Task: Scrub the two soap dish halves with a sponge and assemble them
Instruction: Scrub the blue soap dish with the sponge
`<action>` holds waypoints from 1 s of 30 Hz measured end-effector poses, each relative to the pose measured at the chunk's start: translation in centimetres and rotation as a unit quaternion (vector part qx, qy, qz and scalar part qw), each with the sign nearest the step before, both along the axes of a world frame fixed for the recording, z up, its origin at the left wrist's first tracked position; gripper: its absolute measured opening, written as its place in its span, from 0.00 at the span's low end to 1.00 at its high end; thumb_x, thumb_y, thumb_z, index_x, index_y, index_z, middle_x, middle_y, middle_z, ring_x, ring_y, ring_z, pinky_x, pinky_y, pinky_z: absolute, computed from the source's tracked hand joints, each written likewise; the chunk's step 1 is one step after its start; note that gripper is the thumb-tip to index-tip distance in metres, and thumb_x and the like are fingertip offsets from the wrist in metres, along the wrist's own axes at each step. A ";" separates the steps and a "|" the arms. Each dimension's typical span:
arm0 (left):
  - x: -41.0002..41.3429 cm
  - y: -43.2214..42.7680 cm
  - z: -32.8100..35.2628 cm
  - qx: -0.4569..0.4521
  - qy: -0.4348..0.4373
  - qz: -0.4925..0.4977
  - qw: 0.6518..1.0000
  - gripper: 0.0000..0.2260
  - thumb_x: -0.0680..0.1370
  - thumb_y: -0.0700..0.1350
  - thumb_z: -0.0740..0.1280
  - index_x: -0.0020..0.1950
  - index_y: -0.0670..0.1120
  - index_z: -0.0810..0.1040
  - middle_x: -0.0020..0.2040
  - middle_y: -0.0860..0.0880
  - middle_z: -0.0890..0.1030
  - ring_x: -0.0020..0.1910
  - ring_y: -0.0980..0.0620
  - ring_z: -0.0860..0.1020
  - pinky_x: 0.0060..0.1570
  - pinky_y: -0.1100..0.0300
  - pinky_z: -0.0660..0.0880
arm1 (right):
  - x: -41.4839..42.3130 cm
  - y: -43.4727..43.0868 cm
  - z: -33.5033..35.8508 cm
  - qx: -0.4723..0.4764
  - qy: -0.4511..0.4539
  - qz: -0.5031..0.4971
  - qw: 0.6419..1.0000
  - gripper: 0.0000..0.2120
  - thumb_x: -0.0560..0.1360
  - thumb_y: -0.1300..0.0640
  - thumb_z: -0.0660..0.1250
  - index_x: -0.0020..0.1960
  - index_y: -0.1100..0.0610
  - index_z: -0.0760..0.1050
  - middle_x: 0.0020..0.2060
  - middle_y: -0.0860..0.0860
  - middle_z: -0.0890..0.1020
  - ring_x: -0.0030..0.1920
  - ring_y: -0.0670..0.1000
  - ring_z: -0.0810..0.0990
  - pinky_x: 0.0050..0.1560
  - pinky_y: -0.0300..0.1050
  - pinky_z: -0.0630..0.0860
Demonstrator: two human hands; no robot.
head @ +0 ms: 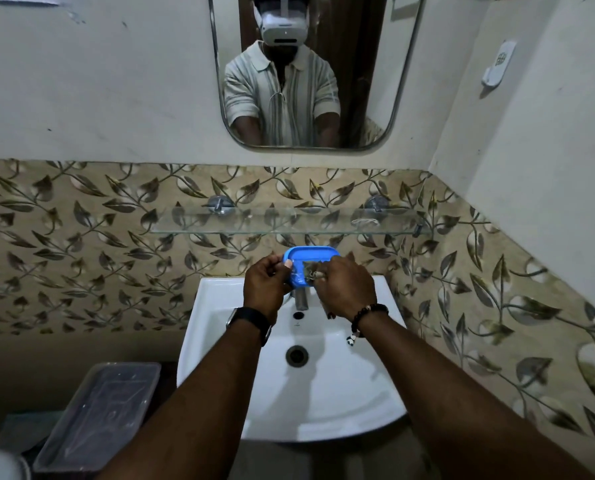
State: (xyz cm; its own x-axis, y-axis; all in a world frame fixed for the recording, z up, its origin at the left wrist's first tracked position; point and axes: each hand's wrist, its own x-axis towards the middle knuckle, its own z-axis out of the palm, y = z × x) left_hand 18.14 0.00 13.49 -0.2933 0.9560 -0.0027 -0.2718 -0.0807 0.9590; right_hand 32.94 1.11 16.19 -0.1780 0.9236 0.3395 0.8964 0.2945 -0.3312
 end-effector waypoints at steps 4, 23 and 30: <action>1.0 -0.2 -0.3 -0.009 0.022 -0.047 0.999 0.09 0.80 0.35 0.66 0.59 0.34 0.79 0.49 0.37 0.84 0.43 0.44 0.83 0.39 0.55 0.82 | -0.4 0.6 -0.2 0.018 0.087 -0.009 0.996 0.12 0.75 0.57 0.63 0.53 0.53 0.82 0.48 0.55 0.81 0.52 0.58 0.76 0.52 0.51 0.74; -0.7 -0.1 0.5 0.001 0.005 -0.035 0.999 0.06 0.79 0.35 0.68 0.48 0.45 0.82 0.41 0.45 0.85 0.38 0.50 0.82 0.39 0.55 0.79 | -2.2 -0.1 0.1 -0.049 0.137 0.087 0.986 0.12 0.77 0.59 0.64 0.57 0.50 0.82 0.54 0.51 0.83 0.61 0.56 0.75 0.64 0.58 0.69; -1.7 -0.4 0.3 0.001 -0.012 -0.036 0.999 0.06 0.80 0.35 0.66 0.49 0.44 0.81 0.41 0.47 0.85 0.39 0.50 0.84 0.44 0.52 0.83 | -0.2 1.4 1.9 0.026 -0.107 0.088 0.990 0.11 0.77 0.51 0.61 0.54 0.48 0.81 0.51 0.49 0.81 0.57 0.55 0.74 0.55 0.54 0.67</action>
